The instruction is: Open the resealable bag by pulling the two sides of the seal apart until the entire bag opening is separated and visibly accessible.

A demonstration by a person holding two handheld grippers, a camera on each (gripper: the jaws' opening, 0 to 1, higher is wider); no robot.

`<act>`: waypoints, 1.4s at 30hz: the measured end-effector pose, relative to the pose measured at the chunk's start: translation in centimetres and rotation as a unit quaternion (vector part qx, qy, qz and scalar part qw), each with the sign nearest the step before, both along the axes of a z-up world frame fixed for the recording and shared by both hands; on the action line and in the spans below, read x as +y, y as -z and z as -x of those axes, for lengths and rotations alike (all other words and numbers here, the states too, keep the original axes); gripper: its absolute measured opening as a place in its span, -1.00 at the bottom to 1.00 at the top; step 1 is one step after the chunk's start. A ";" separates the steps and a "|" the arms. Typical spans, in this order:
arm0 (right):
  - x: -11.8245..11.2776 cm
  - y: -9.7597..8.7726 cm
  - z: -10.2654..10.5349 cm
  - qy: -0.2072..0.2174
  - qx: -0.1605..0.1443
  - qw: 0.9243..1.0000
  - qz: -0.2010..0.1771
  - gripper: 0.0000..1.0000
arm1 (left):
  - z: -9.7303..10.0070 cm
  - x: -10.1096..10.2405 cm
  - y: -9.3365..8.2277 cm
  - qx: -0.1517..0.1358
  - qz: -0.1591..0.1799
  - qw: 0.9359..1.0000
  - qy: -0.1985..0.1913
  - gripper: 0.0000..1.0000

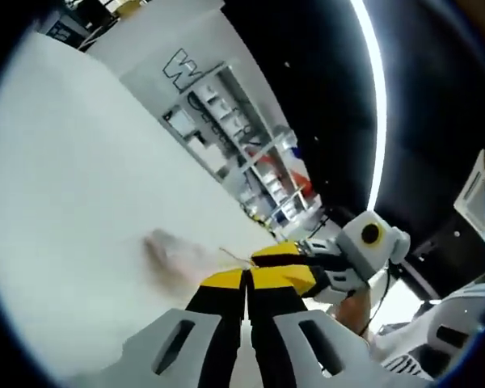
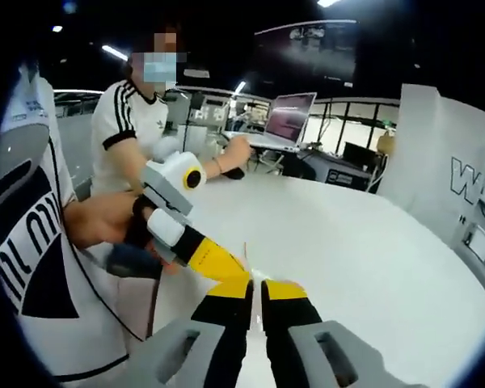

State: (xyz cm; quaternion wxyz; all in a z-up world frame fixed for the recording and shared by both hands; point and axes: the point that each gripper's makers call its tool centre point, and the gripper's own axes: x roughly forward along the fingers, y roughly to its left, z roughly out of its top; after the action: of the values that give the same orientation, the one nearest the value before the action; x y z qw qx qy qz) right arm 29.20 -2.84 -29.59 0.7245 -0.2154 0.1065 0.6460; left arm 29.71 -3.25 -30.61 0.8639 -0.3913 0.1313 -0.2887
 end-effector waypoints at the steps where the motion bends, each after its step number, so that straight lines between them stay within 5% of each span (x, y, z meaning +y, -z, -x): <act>1: 0.0 0.0 0.0 -0.002 0.003 1.000 0.001 -0.95 | 0.0 0.0 0.0 0.000 -0.003 1.000 -0.001 -0.98; 18: 0.3 1.2 0.6 -0.027 0.063 0.997 0.034 -1.00 | 0.1 1.1 0.7 -0.014 -0.056 0.998 -0.005 -0.98; 29: 0.3 1.7 0.5 -0.013 0.064 0.996 0.057 -1.00 | 0.1 1.1 1.0 -0.014 -0.072 0.997 -0.008 -0.98; 33: 0.1 2.0 0.5 0.015 0.105 0.992 0.064 -1.00 | 0.2 1.1 1.1 -0.014 -0.078 0.997 -0.009 -0.98; 42: 0.2 1.6 0.4 0.032 0.061 0.995 0.066 -1.00 | 0.4 0.9 1.3 -0.005 -0.091 0.996 -0.006 -0.99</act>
State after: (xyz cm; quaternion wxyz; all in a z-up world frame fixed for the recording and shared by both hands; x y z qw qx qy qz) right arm 28.76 -2.65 -31.18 0.7211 -0.2193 0.1996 0.6262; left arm 29.34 -2.33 -31.91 0.8985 -0.3102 0.1504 -0.2718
